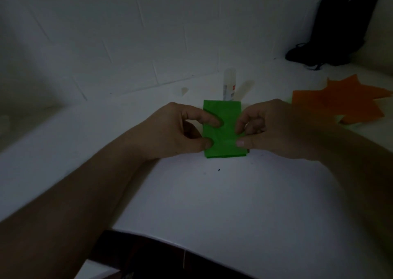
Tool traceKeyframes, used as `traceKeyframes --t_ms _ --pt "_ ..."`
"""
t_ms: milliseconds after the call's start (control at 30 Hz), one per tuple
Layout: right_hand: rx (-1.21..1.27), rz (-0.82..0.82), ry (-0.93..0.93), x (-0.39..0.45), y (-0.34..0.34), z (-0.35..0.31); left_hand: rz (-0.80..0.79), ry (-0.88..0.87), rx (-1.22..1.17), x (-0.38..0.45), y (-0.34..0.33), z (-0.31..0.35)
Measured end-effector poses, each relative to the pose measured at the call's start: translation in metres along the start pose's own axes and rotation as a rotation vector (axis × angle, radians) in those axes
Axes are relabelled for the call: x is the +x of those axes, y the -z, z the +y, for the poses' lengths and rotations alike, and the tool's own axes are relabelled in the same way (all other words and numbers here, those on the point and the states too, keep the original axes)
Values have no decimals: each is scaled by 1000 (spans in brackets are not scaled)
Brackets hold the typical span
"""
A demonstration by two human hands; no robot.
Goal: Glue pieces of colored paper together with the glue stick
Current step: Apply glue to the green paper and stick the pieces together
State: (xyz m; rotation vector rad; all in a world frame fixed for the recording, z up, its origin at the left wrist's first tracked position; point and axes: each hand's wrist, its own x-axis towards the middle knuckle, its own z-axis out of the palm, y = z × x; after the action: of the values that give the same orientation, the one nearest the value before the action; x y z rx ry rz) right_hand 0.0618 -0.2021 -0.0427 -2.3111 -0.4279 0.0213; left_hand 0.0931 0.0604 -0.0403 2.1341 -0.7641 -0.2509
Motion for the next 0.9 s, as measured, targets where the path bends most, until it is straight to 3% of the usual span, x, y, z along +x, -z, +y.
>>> traceKeyframes --t_ms 900 --pt "-15 -4 2 2 -5 1 0 -46 33 2 0 -6"
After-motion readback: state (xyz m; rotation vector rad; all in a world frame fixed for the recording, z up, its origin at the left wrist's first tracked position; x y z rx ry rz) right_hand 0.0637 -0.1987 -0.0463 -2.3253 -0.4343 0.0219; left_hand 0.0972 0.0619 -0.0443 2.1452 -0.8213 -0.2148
